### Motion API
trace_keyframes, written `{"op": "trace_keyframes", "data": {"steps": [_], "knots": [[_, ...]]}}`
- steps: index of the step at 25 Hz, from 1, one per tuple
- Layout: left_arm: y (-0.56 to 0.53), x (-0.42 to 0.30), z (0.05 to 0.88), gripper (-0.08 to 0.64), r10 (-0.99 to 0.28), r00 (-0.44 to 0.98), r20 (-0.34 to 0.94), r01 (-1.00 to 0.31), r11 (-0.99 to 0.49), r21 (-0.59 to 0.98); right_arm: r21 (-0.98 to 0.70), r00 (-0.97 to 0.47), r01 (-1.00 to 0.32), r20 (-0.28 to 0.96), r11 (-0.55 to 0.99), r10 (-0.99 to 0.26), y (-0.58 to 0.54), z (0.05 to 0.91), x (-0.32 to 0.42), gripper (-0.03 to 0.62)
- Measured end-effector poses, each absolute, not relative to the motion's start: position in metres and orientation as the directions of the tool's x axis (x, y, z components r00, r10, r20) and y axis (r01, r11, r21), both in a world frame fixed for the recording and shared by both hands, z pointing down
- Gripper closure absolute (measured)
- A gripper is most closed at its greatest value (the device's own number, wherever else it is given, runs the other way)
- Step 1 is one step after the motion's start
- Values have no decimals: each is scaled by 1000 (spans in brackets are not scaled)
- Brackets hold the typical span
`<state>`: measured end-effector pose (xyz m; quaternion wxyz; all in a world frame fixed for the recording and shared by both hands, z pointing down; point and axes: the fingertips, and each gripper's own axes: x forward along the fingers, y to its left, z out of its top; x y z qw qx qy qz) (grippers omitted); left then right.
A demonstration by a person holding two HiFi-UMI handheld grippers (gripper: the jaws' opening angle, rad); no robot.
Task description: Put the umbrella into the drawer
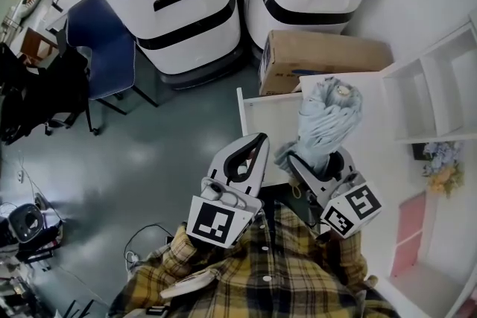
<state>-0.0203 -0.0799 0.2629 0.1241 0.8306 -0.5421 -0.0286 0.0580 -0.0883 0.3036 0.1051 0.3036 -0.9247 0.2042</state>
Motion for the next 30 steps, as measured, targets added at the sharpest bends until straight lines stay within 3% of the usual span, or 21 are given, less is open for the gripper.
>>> {"op": "trace_keyframes", "data": {"steps": [12, 30], "knots": [[-79, -20, 307, 538, -890, 422, 173, -887, -366, 283, -369, -786, -610, 396, 701, -474, -93, 353, 45, 313], [-87, -21, 375, 540, -847, 450, 282, -878, -362, 315, -485, -704, -707, 547, 514, -453, -105, 480, 34, 313]]}}
